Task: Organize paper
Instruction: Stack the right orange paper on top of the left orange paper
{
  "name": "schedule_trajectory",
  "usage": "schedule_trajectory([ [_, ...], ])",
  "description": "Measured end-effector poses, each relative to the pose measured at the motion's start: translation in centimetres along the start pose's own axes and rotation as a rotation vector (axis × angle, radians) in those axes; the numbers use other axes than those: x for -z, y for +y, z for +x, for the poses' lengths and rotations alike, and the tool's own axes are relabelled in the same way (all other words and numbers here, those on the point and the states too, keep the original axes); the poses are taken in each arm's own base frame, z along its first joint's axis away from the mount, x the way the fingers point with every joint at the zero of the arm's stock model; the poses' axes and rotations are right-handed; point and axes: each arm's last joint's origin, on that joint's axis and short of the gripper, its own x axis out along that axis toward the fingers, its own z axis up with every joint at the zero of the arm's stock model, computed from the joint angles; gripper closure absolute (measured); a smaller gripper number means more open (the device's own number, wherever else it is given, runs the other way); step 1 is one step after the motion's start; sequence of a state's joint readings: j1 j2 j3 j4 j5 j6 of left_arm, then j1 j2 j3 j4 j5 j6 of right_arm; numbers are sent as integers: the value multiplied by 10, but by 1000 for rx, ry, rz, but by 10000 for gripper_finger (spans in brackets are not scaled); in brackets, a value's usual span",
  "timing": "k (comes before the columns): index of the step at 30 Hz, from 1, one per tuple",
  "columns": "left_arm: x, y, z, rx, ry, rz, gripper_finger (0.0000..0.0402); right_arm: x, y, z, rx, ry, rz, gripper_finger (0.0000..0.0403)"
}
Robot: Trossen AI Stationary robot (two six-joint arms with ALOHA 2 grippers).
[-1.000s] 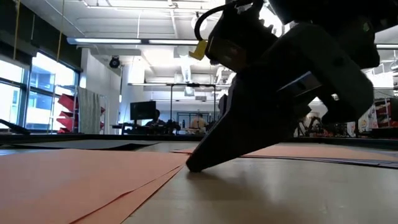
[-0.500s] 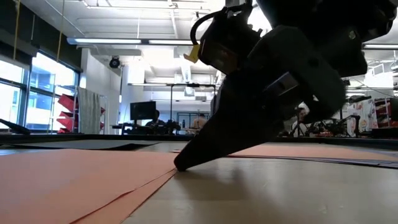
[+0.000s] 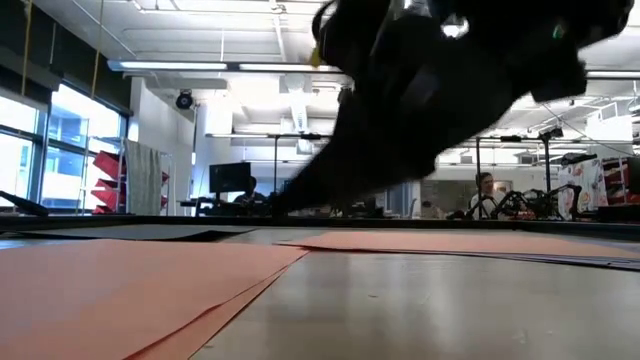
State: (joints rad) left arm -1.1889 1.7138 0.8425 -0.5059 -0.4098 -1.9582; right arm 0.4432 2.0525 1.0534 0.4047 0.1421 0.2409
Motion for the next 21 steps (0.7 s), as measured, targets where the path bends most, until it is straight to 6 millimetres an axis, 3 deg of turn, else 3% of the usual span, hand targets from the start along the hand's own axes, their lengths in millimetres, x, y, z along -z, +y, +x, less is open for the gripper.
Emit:
schedule_trajectory([
  [4, 4, 2, -2, 2, 2, -17, 401, 7, 10, 1, -110, 41, -4, 403],
  [9, 8, -1, -2, 64, -3, -27, 401, 21, 13, 13, -126, 64, -21, 403],
  [17, 16, -11, 12, 136, 2, -43, 401, 13, 10, 51, -123, 77, 24, 403],
  [21, 20, -10, 15, 143, -3, -39, 401, 4, 11, 56, -108, 120, -4, 403],
])
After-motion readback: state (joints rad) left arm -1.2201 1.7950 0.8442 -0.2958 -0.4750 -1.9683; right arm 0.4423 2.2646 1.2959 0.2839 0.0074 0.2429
